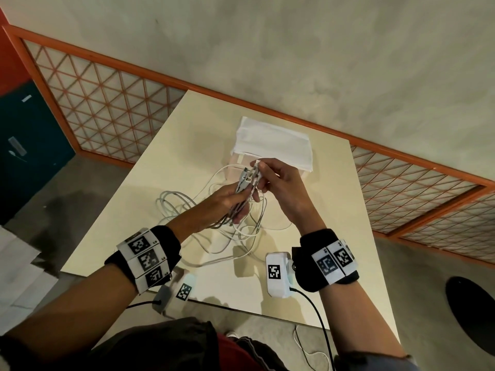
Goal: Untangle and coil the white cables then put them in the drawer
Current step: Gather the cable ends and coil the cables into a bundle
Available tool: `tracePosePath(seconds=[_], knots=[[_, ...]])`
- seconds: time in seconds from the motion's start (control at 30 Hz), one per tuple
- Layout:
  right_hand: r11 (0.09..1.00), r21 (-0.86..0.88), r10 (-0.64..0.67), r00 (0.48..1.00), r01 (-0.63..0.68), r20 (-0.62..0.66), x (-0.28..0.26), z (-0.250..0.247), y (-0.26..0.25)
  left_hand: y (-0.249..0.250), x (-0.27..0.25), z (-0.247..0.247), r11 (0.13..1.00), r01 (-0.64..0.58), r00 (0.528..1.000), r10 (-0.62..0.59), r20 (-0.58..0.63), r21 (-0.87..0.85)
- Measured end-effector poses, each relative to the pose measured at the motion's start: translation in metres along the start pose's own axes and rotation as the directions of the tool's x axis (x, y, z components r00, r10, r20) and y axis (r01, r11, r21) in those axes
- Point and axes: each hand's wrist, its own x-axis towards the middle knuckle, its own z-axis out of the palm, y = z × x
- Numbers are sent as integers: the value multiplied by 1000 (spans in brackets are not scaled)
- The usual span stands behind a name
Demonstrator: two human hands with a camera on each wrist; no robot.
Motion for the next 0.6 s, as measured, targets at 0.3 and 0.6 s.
tracePosePath(seconds=[0.3,0.6], knots=[[999,-42,-19,1000,18,-24,-6,3,-6,-1,3,2,995,-52,999,52,7,83],[988,-133,-64,995,73,72,-16,-9,-13,-1,4,5,989,-84,996,86,-13,122]])
